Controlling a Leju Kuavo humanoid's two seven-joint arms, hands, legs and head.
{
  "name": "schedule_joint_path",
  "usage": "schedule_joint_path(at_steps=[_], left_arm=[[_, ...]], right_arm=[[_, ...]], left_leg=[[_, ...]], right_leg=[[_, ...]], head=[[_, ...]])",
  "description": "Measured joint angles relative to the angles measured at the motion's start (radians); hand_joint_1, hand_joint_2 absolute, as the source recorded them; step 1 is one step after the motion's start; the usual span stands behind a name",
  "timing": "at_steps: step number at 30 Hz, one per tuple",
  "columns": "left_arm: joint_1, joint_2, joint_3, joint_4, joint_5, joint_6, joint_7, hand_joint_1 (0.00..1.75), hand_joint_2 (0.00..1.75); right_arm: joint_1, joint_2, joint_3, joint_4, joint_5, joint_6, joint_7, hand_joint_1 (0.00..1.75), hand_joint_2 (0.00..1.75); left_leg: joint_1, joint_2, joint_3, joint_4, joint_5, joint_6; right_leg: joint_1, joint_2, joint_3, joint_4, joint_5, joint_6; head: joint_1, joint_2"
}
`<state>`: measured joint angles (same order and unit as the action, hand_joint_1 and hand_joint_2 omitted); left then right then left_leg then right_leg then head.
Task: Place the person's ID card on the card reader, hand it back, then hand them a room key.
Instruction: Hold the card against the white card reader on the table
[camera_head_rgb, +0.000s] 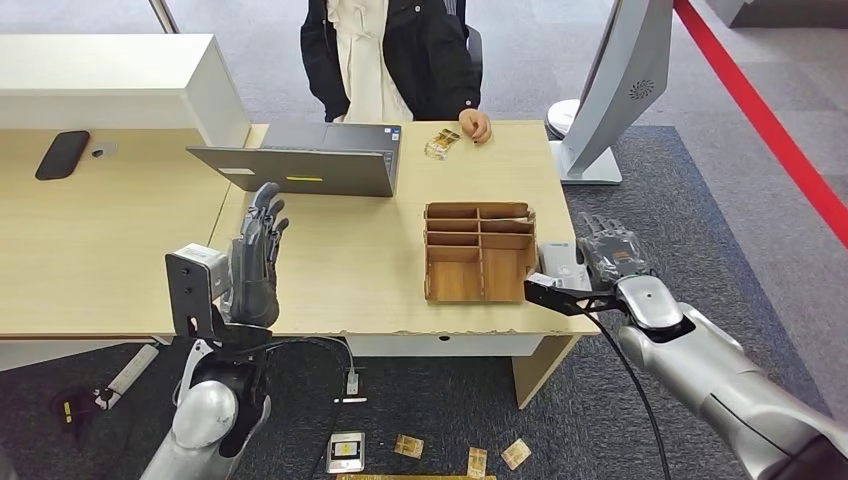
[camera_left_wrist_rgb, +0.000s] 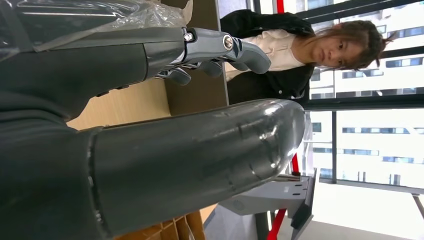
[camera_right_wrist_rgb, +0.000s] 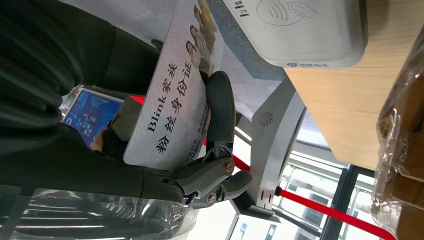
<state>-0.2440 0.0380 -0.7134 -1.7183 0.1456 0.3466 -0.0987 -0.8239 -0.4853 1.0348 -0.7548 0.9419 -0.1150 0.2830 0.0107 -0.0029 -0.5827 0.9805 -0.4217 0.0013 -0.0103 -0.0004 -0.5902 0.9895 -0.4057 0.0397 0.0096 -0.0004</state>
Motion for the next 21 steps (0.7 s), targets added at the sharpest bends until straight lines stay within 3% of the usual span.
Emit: schedule_joint_path(at_steps=[21], left_arm=[[0.005,0.009,0.0,-0.023,-0.004,-0.021,0.009,0.0,0.0]], right_arm=[[0.046,-0.022,-0.009,-0.151,0.031,-0.014,-0.01,1.75,1.75]], left_leg=[[0.0,0.0,0.0,0.0,0.0,0.0]], right_leg=[[0.0,0.0,0.0,0.0,0.0,0.0]], head=[[0.0,0.0]])
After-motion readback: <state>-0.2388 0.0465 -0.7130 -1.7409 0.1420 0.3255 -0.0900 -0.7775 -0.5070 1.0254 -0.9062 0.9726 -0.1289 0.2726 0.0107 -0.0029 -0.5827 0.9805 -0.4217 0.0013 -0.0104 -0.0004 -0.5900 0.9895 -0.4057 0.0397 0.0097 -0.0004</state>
